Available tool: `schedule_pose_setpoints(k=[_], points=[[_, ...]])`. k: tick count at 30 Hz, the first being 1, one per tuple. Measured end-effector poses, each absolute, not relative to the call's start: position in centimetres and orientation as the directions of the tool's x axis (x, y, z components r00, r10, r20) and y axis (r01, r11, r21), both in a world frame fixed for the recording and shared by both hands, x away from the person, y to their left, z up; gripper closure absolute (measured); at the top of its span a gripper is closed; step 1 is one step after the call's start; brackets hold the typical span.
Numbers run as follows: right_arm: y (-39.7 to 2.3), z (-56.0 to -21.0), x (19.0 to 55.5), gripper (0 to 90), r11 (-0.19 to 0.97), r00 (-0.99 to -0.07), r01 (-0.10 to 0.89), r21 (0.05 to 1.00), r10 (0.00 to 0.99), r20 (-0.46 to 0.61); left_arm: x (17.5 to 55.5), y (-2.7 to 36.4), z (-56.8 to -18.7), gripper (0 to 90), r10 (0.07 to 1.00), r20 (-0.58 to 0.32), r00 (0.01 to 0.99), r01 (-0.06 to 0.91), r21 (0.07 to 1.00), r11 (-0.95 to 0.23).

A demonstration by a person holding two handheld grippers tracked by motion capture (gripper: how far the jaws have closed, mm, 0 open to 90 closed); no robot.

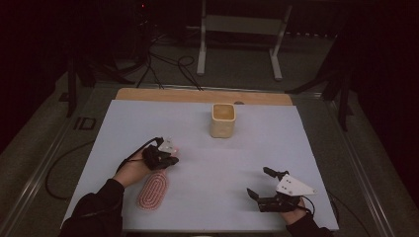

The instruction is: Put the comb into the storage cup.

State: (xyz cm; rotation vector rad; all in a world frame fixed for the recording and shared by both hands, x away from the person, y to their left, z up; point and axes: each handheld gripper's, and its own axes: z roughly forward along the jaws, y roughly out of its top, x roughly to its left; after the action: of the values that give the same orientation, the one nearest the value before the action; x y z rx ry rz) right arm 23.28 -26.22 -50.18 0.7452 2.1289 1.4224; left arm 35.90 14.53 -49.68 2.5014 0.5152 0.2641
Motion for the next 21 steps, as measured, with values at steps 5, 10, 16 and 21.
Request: schedule_pose_setpoints(k=[5,10,16,21], points=[[-26.2,-50.2,23.3,9.9,0.318,-0.743,0.179,0.931,0.664,-0.084,36.2,16.2,-49.6,90.0,0.464,0.072,0.883,0.348,0.563,-0.749],[-26.2,-50.3,23.4,9.9,0.313,-0.741,0.185,0.932,0.667,-0.077,36.2,18.5,-49.4,90.0,0.517,0.087,0.852,0.388,0.558,-0.733],[-26.1,-50.3,23.4,9.9,0.316,-0.743,0.188,0.93,0.665,-0.075,36.3,21.0,-49.2,90.0,0.572,0.095,0.815,0.441,0.538,-0.718],[-26.1,-50.3,23.4,9.9,0.316,-0.743,0.186,0.93,0.665,-0.077,36.0,22.7,-49.2,90.0,0.601,0.096,0.794,0.47,0.531,-0.706]])
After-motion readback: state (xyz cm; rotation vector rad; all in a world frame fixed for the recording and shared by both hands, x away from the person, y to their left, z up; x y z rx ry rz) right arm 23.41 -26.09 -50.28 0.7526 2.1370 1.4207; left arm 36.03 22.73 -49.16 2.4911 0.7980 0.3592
